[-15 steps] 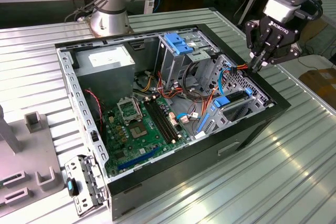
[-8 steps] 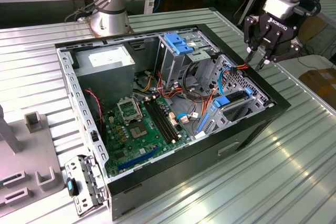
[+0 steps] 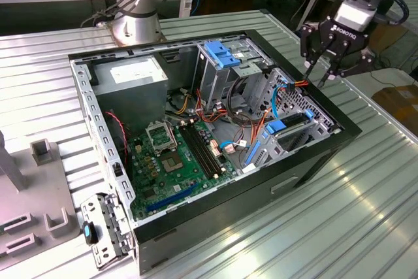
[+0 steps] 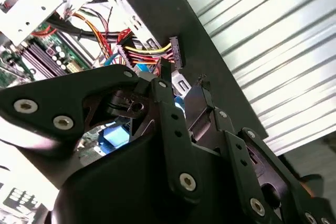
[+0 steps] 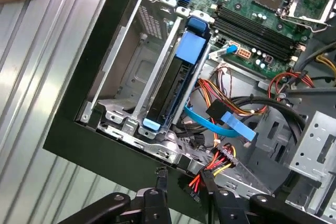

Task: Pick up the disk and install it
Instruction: 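Insert the first disk wire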

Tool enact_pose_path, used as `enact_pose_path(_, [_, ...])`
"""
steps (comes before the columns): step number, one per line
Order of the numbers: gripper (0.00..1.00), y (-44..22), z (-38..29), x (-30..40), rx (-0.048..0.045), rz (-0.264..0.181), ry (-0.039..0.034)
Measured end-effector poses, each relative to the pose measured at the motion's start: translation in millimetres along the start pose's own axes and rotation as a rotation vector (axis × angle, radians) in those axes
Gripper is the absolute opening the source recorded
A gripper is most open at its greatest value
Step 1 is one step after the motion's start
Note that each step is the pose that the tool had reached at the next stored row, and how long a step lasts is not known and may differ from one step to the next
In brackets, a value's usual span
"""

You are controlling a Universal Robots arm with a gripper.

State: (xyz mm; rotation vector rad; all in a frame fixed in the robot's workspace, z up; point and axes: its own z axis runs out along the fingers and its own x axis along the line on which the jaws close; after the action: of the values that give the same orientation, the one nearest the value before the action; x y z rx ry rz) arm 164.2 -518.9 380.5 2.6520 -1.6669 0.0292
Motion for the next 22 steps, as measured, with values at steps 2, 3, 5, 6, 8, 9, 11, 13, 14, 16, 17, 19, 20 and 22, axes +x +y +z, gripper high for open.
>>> enact_pose_path(2, [0.38,-0.1,0.7,-0.2,0.0009,-0.049,0.0002])
enact_pose_path(3, [0.38,-0.1,1.0,-0.2,0.0012,-0.066,0.0001])
enact_pose_path(5, [0.38,-0.1,2.1,-0.3,0.0025,-0.130,0.0000])
enact_pose_path(6, [0.38,-0.2,2.7,-0.4,0.0033,-0.169,0.0000])
enact_pose_path(8, [0.38,-0.2,3.3,-0.6,0.0042,-0.214,0.0000])
enact_pose_path(9, [0.38,-0.2,3.7,-0.6,0.0047,-0.243,0.0000])
enact_pose_path(11, [0.38,-1.0,4.4,-2.3,0.0057,-0.295,0.0000])
enact_pose_path(13, [0.38,-4.1,4.5,-7.8,0.0059,-0.308,0.0001])
enact_pose_path(14, [0.38,-4.9,4.6,-9.2,0.0060,-0.312,0.0001])
enact_pose_path(16, [0.38,-5.4,5.7,-10.3,0.0067,-0.343,0.0000])
enact_pose_path(17, [0.38,-5.5,6.1,-10.3,0.0069,-0.357,0.0001])
enact_pose_path(19, [0.38,-5.6,6.9,-10.6,0.0074,-0.388,0.0003])
enact_pose_path(20, [0.38,-7.2,8.6,-10.7,0.0080,-0.422,0.0022])
enact_pose_path(22, [0.38,-11.3,9.9,-13.1,0.0073,-0.433,0.0042])
